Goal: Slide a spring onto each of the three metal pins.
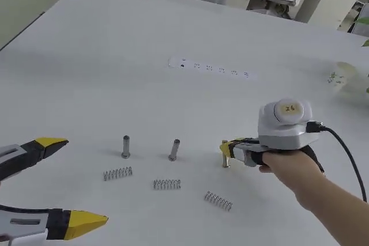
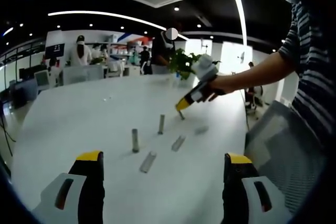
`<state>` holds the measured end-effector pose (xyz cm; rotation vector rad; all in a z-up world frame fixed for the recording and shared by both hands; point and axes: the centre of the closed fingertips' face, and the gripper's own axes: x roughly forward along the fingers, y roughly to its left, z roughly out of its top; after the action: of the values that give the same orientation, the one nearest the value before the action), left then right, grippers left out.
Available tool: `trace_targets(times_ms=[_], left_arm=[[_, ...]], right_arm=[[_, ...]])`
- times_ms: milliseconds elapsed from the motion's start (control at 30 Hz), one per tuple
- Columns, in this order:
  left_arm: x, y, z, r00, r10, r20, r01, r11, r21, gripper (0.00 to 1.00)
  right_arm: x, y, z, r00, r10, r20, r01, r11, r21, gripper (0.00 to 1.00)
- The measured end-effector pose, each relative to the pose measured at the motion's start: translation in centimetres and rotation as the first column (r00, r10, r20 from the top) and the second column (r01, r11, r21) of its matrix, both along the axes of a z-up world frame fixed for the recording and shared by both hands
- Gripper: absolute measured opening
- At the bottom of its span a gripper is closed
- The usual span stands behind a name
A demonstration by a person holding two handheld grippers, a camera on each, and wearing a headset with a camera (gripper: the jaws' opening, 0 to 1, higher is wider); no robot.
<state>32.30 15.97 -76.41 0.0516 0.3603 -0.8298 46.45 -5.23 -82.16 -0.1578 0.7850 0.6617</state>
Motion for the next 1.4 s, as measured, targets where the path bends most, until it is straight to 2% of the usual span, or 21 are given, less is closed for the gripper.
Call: trace_targets(times_ms=[33,300,500,833,1000,1400], left_arm=[[0.0,0.0,0.0,1.0,0.0,0.0,0.0,1.0,0.001,0.92],[-0.1,0.0,0.2,1.0,0.002,0.002,-0.002,1.0,-0.002,0.91],[-0.2,0.0,0.1,1.0,0.004,0.0,-0.004,1.0,0.0,0.91],[-0.4,0.0,-0.1,1.0,0.003,-0.005,-0.003,1.0,0.002,0.92],[-0.3,-0.1,0.1,1.0,0.003,0.0,-0.003,1.0,-0.001,0.92],[-0.4,0.1,0.0,1.0,0.007,-0.001,-0.007,1.0,0.0,0.92]], right_arm=[[0.0,0.1,0.1,1.0,0.005,0.013,-0.005,1.0,0.003,0.05],[-0.5,0.2,0.2,1.0,0.02,0.022,-0.02,1.0,-0.005,0.05],[-0.8,0.1,0.2,0.998,0.051,0.041,-0.049,0.998,-0.047,0.05],[-1.2,0.1,0.1,0.995,0.081,0.053,-0.077,0.994,-0.078,0.05],[-1.2,0.5,0.1,0.988,0.134,0.075,-0.124,0.984,-0.128,0.06],[-1.1,0.3,0.1,0.991,0.115,0.062,-0.109,0.989,-0.103,0.13]])
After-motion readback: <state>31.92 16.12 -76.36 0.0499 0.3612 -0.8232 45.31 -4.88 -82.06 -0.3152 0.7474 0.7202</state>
